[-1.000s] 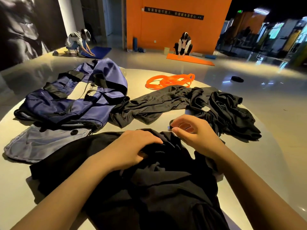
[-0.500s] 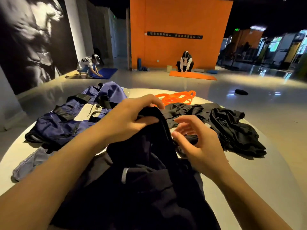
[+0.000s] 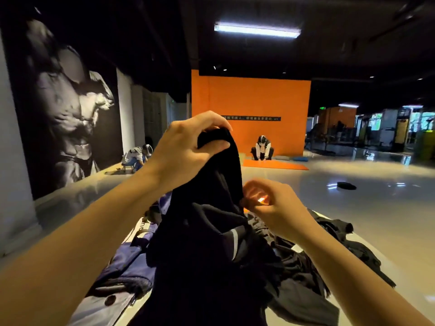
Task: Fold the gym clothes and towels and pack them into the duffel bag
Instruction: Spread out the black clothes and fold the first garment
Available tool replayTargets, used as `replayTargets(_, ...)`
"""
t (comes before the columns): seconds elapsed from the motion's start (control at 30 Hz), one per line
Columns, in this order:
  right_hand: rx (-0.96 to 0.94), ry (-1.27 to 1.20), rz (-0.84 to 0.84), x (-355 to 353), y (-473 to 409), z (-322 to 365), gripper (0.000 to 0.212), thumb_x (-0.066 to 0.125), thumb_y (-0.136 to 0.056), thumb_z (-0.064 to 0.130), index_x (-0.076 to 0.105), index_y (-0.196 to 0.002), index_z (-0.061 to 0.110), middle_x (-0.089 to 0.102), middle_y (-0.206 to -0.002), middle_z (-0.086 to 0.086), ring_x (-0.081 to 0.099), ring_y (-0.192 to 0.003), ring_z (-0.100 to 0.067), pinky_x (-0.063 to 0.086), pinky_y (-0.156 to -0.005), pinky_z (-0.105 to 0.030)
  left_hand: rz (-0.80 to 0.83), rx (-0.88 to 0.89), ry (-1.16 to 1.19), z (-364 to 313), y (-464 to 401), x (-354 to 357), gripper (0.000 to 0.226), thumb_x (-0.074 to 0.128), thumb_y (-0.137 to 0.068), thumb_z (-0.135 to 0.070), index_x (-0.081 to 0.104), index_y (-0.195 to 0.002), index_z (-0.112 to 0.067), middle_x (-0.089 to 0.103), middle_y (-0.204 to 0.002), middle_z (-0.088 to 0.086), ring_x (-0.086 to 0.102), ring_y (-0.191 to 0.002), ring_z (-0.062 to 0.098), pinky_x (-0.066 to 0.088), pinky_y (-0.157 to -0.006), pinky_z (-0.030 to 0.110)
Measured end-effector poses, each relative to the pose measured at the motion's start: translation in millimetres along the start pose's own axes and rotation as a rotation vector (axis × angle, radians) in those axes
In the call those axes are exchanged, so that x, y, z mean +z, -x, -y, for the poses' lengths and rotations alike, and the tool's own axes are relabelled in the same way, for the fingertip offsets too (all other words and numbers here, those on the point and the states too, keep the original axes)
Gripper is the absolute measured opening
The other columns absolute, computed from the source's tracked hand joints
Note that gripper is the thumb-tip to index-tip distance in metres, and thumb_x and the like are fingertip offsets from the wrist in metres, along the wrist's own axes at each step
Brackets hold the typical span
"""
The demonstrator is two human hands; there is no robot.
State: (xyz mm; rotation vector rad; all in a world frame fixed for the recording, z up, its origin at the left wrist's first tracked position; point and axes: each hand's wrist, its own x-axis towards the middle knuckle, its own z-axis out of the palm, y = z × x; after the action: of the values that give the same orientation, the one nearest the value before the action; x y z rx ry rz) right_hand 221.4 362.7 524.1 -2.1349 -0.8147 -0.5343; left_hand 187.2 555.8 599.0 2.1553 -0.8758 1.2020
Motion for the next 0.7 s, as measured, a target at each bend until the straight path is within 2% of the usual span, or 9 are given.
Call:
replayTargets(0.1, -0.046, 0.171, -0.022, -24, -19, 16, 0.004, 0.064, -0.090, 0.016, 0.063, -0.093, 0.016, 0.068, -0.096, 0.004, 0.060, -0.090, -0.013, 0.050, -0.076, -0.027, -0.108, -0.087, 0.060, 3, -8, -6, 0.020, 0.069, -0.086, -0.010, 0.063, -0.104, -0.014, 0.064, -0.089, -0.011, 0.062, -0.085, -0.003, 0.047, -0.072, 0.009)
replayTargets(0.13, -0.083, 0.234, -0.081, -35, -24, 23, 0.005, 0.063, -0.090, 0.013, 0.062, -0.095, 0.013, 0.068, -0.097, 0.001, 0.061, -0.091, -0.018, 0.051, -0.077, -0.036, -0.131, -0.117, 0.079, 4, -12, -11, 0.022, 0.071, -0.084, -0.010, 0.063, -0.103, -0.018, 0.063, -0.088, -0.011, 0.062, -0.085, -0.003, 0.048, -0.072, 0.010)
replayTargets(0.2, -0.212, 0.310, -0.216, -56, -33, 39, 0.005, 0.062, -0.089, 0.011, 0.061, -0.094, 0.011, 0.068, -0.093, -0.003, 0.062, -0.087, -0.025, 0.051, -0.072, -0.041, -0.082, -0.171, 0.109, 10, -16, -24, 0.029, 0.074, -0.081, -0.012, 0.063, -0.106, -0.023, 0.065, -0.091, -0.008, 0.064, -0.090, 0.006, 0.052, -0.082, 0.021)
replayTargets(0.27, -0.299, 0.355, -0.262, -68, -39, 47, 0.006, 0.060, -0.091, 0.012, 0.058, -0.096, 0.011, 0.065, -0.088, -0.003, 0.060, -0.079, -0.026, 0.050, -0.064, -0.039, 0.021, -0.226, 0.138, 14, -17, -31, 0.033, 0.075, -0.080, -0.011, 0.063, -0.106, -0.028, 0.066, -0.093, -0.007, 0.066, -0.091, 0.012, 0.054, -0.085, 0.026)
replayTargets(0.37, -0.197, 0.554, -0.068, -62, -49, 41, 0.008, 0.053, -0.094, 0.010, 0.047, -0.099, 0.012, 0.056, -0.083, -0.003, 0.050, -0.071, -0.027, 0.037, -0.055, -0.034, 0.090, -0.242, -0.022, 23, -13, -23, 0.023, 0.072, -0.083, -0.013, 0.064, -0.096, -0.030, 0.066, -0.090, -0.013, 0.064, -0.087, 0.012, 0.054, -0.084, 0.034)
replayTargets(0.43, -0.208, 0.597, -0.040, -62, -53, 35, 0.012, 0.054, -0.092, 0.006, 0.044, -0.095, 0.010, 0.055, -0.081, -0.006, 0.047, -0.069, -0.030, 0.035, -0.053, -0.036, 0.075, -0.253, -0.087, 28, -11, -15, 0.017, 0.070, -0.085, -0.014, 0.063, -0.093, -0.027, 0.064, -0.085, -0.011, 0.064, -0.084, 0.018, 0.054, -0.079, 0.039)
replayTargets(0.57, -0.326, 0.433, -0.164, -76, -55, 41, 0.009, 0.058, -0.092, 0.006, 0.050, -0.096, 0.006, 0.055, -0.081, -0.001, 0.049, -0.067, -0.021, 0.039, -0.054, -0.031, -0.073, -0.269, 0.099, 26, -17, -18, 0.020, 0.067, -0.087, -0.012, 0.057, -0.089, -0.029, 0.061, -0.084, -0.009, 0.063, -0.081, 0.015, 0.052, -0.071, 0.027)
replayTargets(0.63, -0.219, 0.416, -0.073, -72, -53, 39, 0.011, 0.060, -0.093, 0.012, 0.052, -0.099, 0.009, 0.056, -0.087, 0.001, 0.053, -0.074, -0.019, 0.041, -0.058, -0.025, -0.023, -0.284, 0.111, 22, -20, -17, 0.018, 0.066, -0.088, -0.013, 0.056, -0.092, -0.028, 0.060, -0.083, -0.010, 0.061, -0.081, 0.012, 0.049, -0.069, 0.023)
replayTargets(0.7, -0.170, 0.388, -0.026, -60, -46, 26, 0.013, 0.063, -0.091, 0.016, 0.053, -0.098, 0.012, 0.056, -0.086, 0.006, 0.053, -0.071, -0.010, 0.040, -0.056, -0.011, -0.034, -0.302, 0.079, 21, -20, -11, 0.016, 0.065, -0.088, -0.012, 0.056, -0.095, -0.024, 0.059, -0.084, -0.011, 0.058, -0.080, 0.007, 0.045, -0.065, 0.018)
